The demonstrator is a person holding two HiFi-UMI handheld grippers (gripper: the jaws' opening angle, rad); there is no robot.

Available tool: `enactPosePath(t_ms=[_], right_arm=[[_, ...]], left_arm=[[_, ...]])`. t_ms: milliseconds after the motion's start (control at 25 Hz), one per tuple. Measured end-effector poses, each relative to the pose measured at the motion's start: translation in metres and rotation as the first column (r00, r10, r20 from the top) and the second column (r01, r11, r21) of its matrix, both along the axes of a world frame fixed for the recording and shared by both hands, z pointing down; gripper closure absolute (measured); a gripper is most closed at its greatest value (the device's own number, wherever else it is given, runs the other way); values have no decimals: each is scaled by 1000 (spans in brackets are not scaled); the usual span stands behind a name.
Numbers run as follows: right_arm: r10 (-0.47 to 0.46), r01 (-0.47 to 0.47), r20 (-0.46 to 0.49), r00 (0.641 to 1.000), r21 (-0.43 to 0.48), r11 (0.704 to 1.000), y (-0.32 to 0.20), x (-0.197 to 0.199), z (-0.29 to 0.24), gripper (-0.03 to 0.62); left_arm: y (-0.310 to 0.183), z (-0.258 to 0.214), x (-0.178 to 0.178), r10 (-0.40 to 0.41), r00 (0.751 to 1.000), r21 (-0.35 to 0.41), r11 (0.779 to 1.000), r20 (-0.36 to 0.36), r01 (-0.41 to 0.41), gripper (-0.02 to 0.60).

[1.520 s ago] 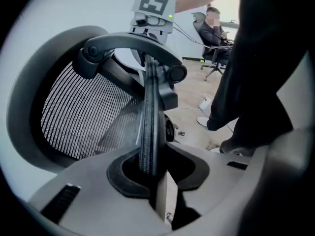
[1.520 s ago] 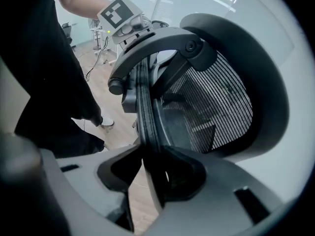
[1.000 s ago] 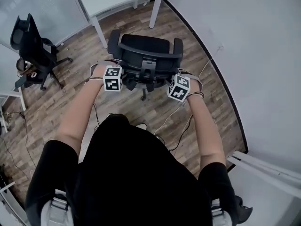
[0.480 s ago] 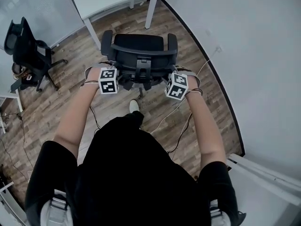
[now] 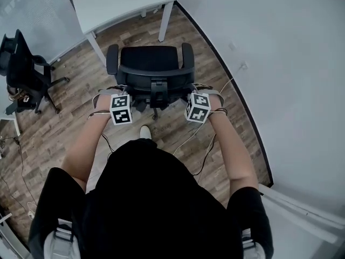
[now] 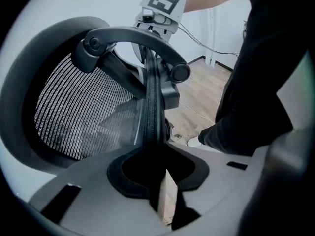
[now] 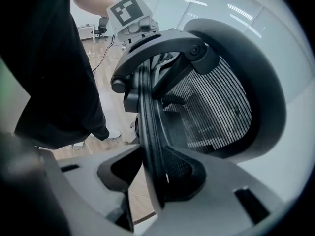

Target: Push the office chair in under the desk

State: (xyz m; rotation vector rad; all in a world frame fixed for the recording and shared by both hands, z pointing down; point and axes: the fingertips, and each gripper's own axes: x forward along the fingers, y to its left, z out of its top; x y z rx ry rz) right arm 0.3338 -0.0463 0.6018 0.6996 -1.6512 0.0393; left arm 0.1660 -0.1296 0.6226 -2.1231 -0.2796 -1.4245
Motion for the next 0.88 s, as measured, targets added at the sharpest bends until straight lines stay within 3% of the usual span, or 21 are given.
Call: enactPosePath(t_ms=[200, 520, 680, 880], right_arm=[[-46, 46, 10, 999, -15, 999, -19, 42, 0, 456], [-138, 138, 9, 990, -2, 990, -31, 55, 1, 456], [-211, 211, 19, 977, 2, 978, -51, 106, 5, 457], [-292, 292, 16, 956, 15, 956, -66, 122, 2, 459]], left_arm=[[-11, 0, 38, -54, 999, -6, 999, 6, 54, 503], [-11, 1, 46, -135, 991, 0, 991, -2, 135, 502], [-21, 5, 95, -187, 982, 11, 982, -7, 188, 502], [-24, 1, 107, -255, 967, 24, 966, -20, 256, 502]])
